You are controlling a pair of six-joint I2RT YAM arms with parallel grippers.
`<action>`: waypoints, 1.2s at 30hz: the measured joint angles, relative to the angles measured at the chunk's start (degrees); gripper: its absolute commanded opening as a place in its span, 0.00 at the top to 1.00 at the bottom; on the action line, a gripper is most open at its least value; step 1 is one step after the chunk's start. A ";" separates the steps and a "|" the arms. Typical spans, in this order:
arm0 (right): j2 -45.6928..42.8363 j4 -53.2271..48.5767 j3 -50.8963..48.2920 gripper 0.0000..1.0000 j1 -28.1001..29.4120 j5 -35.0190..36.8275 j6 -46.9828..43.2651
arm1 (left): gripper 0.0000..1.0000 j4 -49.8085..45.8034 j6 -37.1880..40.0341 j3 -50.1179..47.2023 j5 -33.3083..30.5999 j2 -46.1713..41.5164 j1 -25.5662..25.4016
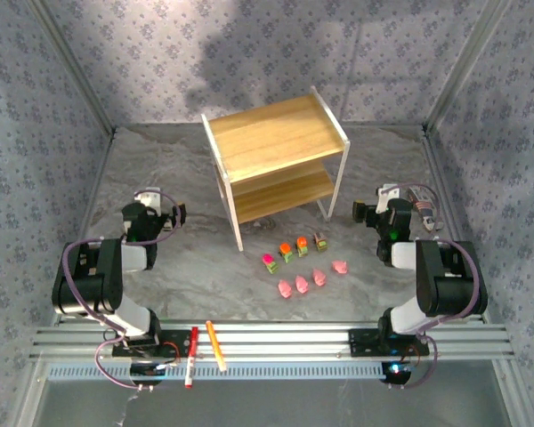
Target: Place and organize the plastic toys onto the shelf
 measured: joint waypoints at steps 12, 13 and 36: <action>0.00 2.23 -1.49 0.00 0.02 0.09 0.00 | 0.00 1.86 -0.66 -0.74 0.24 0.00 0.48; 0.00 2.34 -1.81 0.00 0.09 0.28 0.00 | 0.00 2.01 -0.92 -0.92 0.28 0.00 0.68; -13.73 -32.94 12.35 0.00 2.34 17.25 14.82 | 0.00 -28.11 2.69 0.61 5.09 -24.41 2.05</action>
